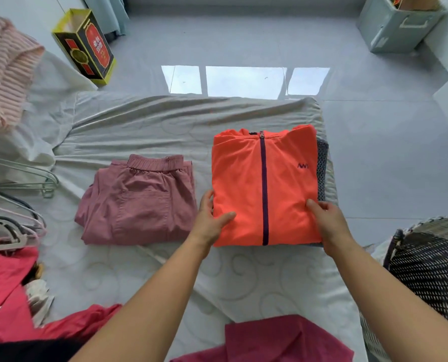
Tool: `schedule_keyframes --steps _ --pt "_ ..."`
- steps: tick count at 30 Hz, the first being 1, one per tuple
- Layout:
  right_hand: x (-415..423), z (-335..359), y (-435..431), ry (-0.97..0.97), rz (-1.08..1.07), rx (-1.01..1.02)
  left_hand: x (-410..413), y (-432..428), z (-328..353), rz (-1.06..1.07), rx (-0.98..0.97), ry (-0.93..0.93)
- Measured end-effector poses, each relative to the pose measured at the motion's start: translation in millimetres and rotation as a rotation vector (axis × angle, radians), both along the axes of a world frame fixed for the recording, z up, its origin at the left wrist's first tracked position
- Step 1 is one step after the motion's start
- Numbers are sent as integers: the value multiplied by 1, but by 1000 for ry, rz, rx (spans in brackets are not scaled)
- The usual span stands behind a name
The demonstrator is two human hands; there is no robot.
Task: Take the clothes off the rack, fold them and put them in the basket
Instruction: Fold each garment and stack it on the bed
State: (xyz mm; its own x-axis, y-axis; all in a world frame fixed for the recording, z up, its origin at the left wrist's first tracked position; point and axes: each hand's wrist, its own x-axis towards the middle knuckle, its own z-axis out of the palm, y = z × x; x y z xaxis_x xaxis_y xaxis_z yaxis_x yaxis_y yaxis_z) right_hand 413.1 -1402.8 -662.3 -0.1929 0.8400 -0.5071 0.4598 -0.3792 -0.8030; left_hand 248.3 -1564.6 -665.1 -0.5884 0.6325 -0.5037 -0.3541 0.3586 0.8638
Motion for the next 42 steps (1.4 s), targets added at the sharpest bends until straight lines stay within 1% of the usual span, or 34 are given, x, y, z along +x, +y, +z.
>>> schedule_keyframes --steps 2,4,6,9,10,11,13,15,19,20,22,25,27,29,32,36,39,42 --pt "-8 7 5 25 -16 91 0 7 -1 -34 1 49" --pt "-13 9 12 10 -79 213 -2 18 1 -61 -4 107" --pt "-11 3 12 -20 -120 258 -4 26 1 -66 -34 171" --pt "-2 -7 -3 -160 -26 169 -5 25 0 -39 -106 232" --pt "-1 -6 -9 -194 10 211 -4 21 -1 -21 -129 239" --pt "1 -5 -12 -195 42 304 -2 16 -1 7 -153 242" --pt "5 2 -21 -164 82 471 5 -3 2 67 -181 232" --pt "14 8 -36 -126 76 512 19 -31 6 118 -167 179" --pt "43 5 -96 19 111 490 50 -118 6 196 -256 -5" --pt "50 3 -114 26 136 458 57 -141 6 217 -283 -51" --pt "62 -10 -148 4 196 338 69 -185 3 265 -335 -93" --pt "79 -34 -204 -49 353 150 79 -244 -2 310 -431 -80" --pt "85 -42 -242 -33 443 22 81 -280 -6 287 -493 -11" --pt "83 -40 -277 -52 521 -57 76 -308 -6 254 -522 84" --pt "73 -39 -317 -79 631 -78 52 -337 4 266 -513 167" --pt "34 -40 -365 -89 698 -64 -16 -378 23 349 -450 371" --pt "-20 -40 -405 -48 682 -53 -74 -416 35 357 -496 520" --pt "-85 -29 -447 -2 690 -15 -124 -452 55 327 -574 750"
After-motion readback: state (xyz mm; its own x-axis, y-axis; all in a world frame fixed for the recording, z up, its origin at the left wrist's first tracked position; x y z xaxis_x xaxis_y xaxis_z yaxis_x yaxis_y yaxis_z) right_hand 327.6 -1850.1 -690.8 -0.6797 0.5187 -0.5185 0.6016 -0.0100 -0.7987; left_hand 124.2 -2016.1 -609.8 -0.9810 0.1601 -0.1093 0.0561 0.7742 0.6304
